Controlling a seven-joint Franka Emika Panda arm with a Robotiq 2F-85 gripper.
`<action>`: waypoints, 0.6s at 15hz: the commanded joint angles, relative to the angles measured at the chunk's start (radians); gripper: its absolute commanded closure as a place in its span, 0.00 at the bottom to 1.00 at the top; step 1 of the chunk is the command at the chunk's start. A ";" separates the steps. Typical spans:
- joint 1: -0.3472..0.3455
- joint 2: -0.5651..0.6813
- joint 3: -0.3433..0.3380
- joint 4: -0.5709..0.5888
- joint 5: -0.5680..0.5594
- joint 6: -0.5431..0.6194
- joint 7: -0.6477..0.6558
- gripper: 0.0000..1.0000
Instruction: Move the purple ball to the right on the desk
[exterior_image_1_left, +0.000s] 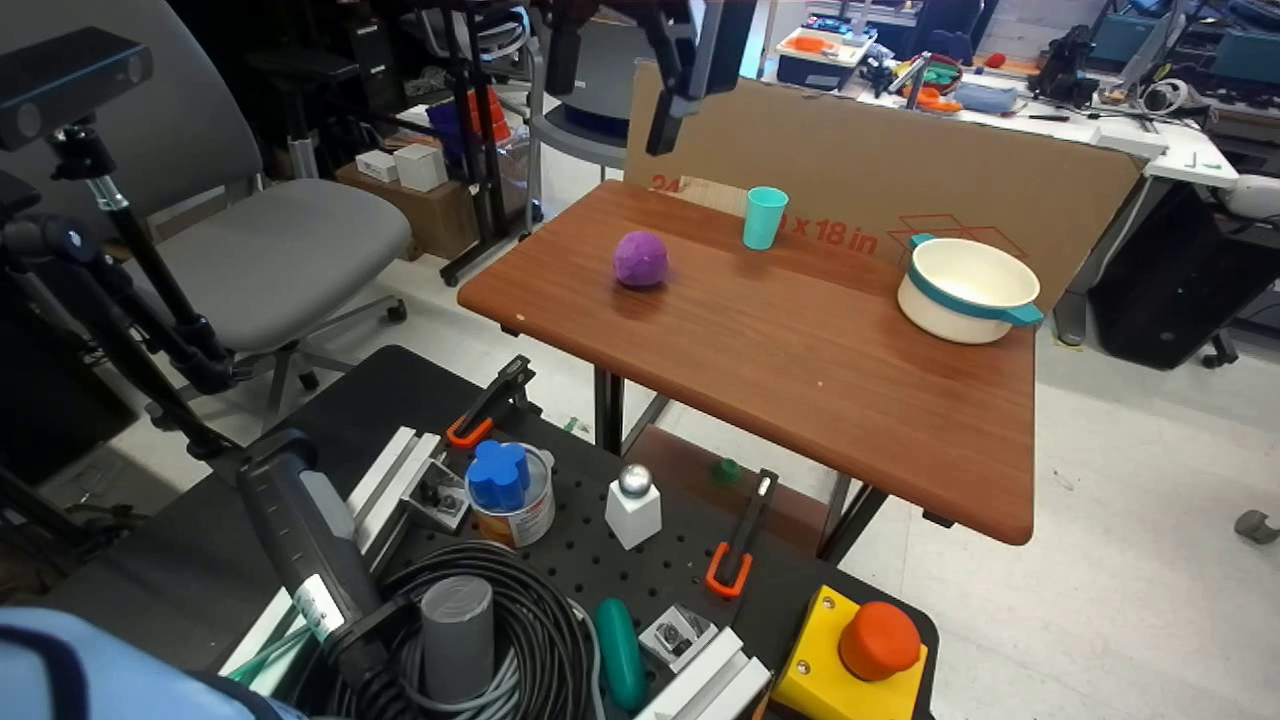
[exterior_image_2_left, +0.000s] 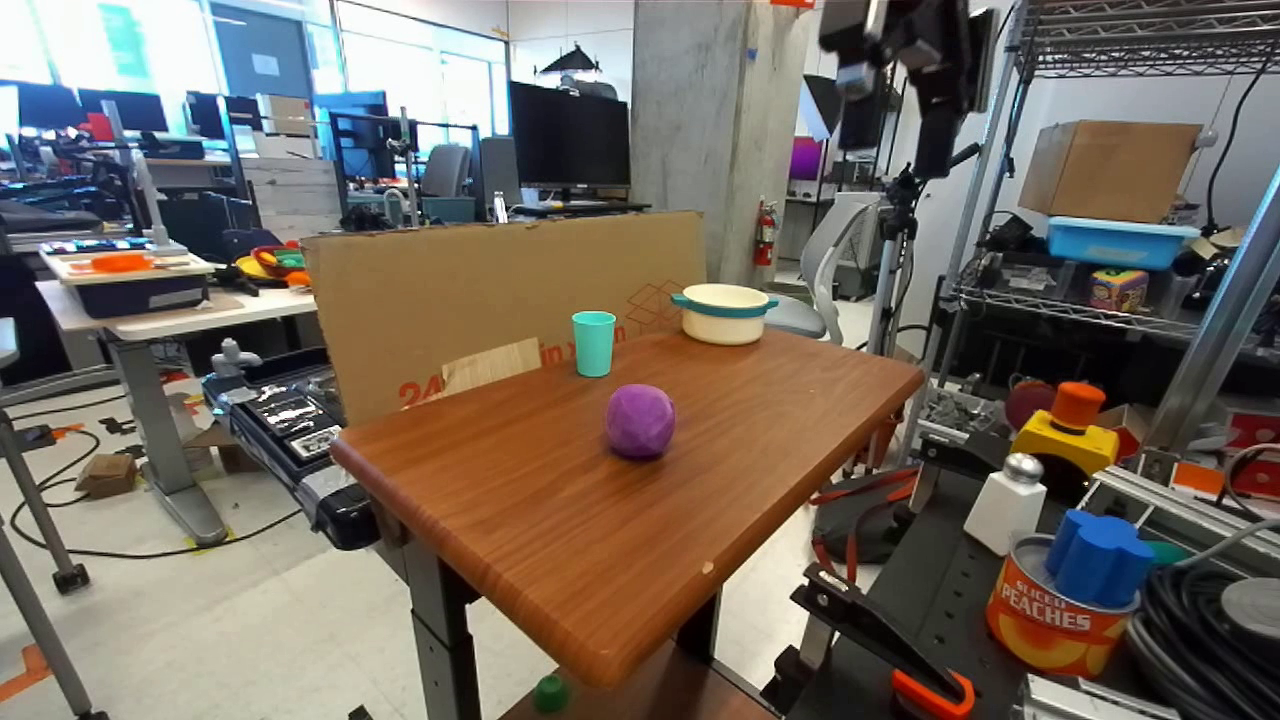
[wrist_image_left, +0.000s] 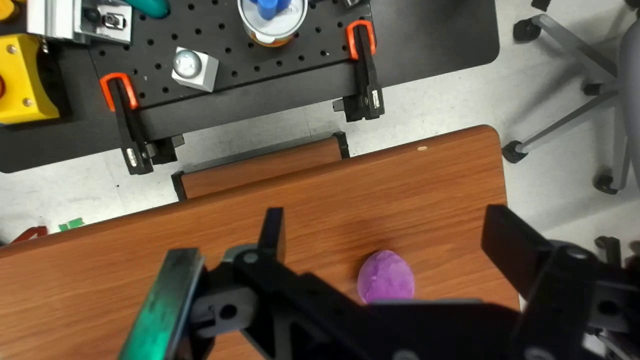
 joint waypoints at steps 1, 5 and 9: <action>0.036 0.146 0.048 0.018 -0.027 0.156 0.041 0.00; 0.053 0.302 0.070 0.055 -0.072 0.322 0.106 0.00; 0.060 0.445 0.057 0.129 -0.208 0.411 0.239 0.00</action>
